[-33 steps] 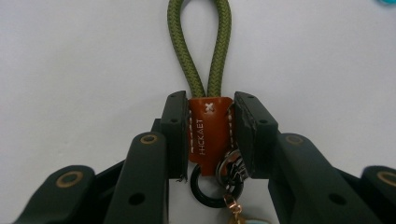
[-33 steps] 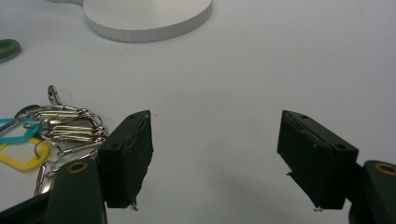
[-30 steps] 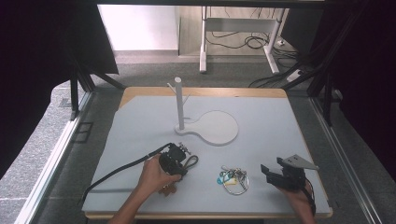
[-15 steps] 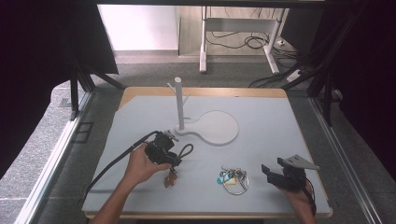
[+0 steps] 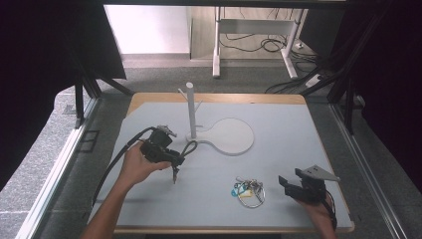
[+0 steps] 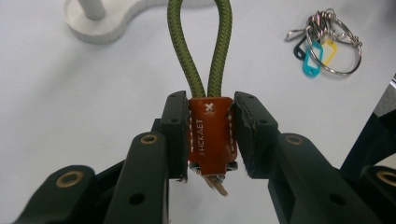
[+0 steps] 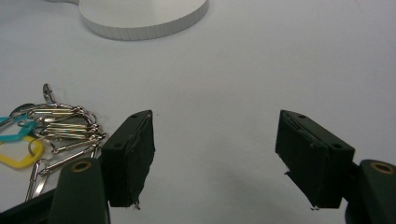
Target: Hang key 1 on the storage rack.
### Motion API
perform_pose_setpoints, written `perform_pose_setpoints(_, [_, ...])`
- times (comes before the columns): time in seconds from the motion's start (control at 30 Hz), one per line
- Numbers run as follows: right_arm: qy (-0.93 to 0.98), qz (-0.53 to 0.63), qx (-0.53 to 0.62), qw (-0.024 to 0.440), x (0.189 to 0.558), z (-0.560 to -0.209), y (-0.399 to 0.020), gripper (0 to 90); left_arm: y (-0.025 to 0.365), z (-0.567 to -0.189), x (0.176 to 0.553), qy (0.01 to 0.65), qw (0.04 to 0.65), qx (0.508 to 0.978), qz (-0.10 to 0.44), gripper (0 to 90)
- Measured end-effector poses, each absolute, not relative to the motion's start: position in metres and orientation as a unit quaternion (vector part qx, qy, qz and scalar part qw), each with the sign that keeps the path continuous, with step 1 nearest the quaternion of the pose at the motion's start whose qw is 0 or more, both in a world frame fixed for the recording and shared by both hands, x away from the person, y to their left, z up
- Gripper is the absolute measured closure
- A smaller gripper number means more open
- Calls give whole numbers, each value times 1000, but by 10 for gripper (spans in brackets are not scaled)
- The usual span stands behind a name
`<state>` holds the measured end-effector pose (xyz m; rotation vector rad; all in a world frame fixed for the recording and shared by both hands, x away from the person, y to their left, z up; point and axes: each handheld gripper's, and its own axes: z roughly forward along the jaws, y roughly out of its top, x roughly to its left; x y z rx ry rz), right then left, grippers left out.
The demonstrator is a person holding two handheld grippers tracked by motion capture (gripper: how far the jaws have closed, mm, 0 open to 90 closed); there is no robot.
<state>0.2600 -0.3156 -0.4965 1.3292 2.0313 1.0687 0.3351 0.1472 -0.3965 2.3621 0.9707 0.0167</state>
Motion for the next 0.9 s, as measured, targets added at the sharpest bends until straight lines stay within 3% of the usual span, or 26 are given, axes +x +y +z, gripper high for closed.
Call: perform_pose_setpoints(0.9, [743,385,487,249,260,-496,-321,286,172,-359,361,383,326,864,28,669])
